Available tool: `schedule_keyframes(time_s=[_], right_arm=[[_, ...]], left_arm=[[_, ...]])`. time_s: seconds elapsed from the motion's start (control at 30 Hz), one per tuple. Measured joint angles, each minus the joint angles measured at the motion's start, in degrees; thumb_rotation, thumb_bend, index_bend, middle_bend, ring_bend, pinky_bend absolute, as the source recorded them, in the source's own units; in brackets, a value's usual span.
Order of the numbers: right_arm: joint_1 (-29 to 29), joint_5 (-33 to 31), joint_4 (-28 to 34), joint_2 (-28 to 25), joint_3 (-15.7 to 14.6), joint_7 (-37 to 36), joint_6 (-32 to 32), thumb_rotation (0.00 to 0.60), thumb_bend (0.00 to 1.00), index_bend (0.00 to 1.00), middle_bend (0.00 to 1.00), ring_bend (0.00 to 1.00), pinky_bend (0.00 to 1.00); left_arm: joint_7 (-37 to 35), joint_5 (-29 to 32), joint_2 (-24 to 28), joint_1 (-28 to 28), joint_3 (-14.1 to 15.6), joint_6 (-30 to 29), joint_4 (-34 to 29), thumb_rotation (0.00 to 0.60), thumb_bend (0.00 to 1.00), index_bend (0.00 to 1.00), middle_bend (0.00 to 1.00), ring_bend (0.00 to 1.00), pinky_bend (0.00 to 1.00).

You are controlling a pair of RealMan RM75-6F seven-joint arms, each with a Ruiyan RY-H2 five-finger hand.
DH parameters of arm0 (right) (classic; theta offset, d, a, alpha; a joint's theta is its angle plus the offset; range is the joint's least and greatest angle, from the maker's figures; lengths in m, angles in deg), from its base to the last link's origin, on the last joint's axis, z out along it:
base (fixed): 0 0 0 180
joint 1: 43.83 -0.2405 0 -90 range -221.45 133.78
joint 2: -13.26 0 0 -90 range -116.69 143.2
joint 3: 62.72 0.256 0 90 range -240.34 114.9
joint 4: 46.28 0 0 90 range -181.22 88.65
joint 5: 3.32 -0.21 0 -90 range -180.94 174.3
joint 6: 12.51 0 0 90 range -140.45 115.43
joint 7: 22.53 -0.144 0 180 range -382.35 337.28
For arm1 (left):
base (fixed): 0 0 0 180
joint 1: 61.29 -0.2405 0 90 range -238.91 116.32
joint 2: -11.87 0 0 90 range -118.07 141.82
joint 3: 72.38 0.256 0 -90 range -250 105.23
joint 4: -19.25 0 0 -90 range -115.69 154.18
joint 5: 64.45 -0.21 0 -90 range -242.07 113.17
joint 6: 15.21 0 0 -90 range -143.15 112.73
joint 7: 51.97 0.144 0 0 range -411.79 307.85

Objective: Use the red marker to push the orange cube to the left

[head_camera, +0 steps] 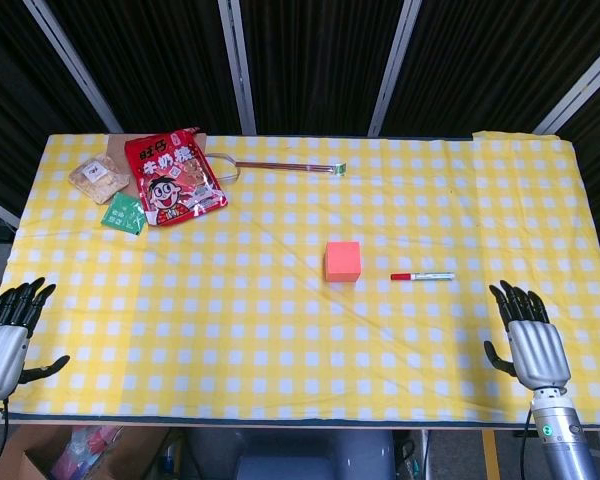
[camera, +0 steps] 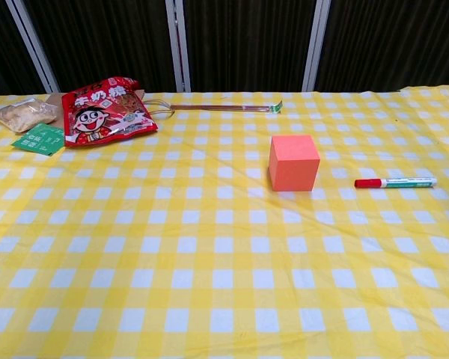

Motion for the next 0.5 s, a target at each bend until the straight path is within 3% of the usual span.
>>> schedule_keyframes(time_s=[0.2, 0.5], right_arm=[[-1.48, -0.58, 0.22, 0.43, 1.67, 0.73, 1.46, 0.600, 0.42, 0.04, 0.02, 0.00, 0.00], [-7.67, -5.76, -0.66, 3.07, 6.91, 4.97, 7.25, 0.600, 0.37, 0.27, 0.08, 0.00, 0.00]], left_arm=[[0.14, -0.07, -0.13, 0.22, 0.06, 0.47, -0.05, 0.600, 0.00, 0.00, 0.00, 0.00, 0.00], [0.35, 0.00, -0.52, 0.89, -0.06, 1.53, -0.19, 0.600, 0.00, 0.00, 0.00, 0.00, 0.00]])
